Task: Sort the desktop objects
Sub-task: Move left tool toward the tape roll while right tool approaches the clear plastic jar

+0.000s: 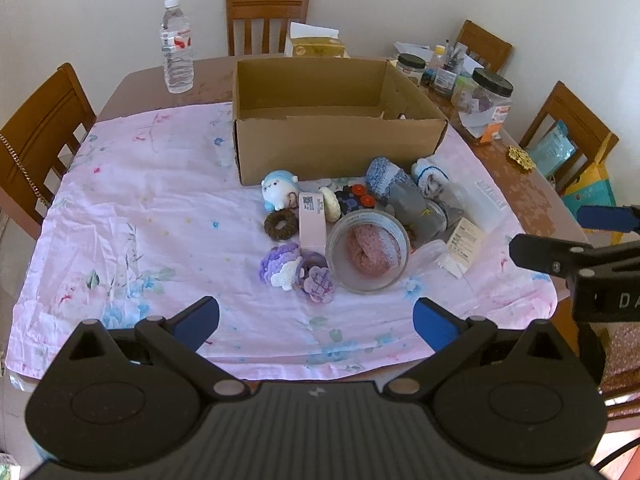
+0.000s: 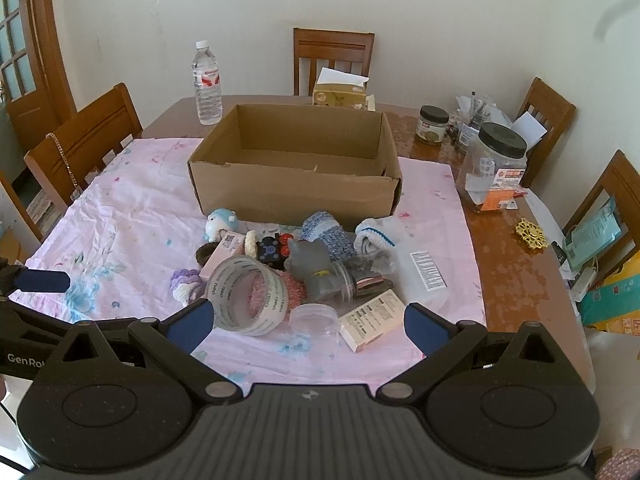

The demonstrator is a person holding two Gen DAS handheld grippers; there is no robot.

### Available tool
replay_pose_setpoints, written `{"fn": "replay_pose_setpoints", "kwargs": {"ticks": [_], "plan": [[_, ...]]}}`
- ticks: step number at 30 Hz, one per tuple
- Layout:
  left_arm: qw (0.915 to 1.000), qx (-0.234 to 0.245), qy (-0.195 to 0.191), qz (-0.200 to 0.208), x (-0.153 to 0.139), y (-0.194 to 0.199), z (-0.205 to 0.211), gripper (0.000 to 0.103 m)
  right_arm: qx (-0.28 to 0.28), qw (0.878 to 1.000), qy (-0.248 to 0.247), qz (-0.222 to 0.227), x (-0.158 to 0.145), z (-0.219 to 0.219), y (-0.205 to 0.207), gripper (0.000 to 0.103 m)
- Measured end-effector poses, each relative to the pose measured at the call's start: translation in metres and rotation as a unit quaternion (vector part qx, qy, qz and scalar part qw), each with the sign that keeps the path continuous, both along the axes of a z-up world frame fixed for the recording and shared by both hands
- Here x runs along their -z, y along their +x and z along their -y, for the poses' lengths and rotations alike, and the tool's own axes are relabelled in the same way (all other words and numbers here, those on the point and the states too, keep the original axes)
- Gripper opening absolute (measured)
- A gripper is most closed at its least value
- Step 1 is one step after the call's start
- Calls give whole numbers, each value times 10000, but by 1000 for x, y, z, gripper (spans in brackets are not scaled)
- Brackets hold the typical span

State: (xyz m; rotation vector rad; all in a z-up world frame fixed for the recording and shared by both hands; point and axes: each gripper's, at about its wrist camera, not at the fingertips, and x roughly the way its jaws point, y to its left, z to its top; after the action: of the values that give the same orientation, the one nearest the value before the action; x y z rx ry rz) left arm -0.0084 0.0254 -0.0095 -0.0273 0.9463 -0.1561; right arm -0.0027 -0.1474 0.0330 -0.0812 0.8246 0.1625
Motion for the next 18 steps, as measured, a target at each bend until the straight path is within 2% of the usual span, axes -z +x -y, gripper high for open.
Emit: {"fn": "replay_pose_setpoints", "kwargs": {"ticks": [12,15,18], "plan": [[9981,422,314,326,13,-2,-7,102,181,9996,-222,-55,13,-11,-7,103],[9962,563,421,511,15,-1,-3,102,114,9996,-255,-82,18,-10,-5,103],[9954,704,332,563,17,2,0,102,-74,9994,-341,-84,25,-8,-1,103]]}}
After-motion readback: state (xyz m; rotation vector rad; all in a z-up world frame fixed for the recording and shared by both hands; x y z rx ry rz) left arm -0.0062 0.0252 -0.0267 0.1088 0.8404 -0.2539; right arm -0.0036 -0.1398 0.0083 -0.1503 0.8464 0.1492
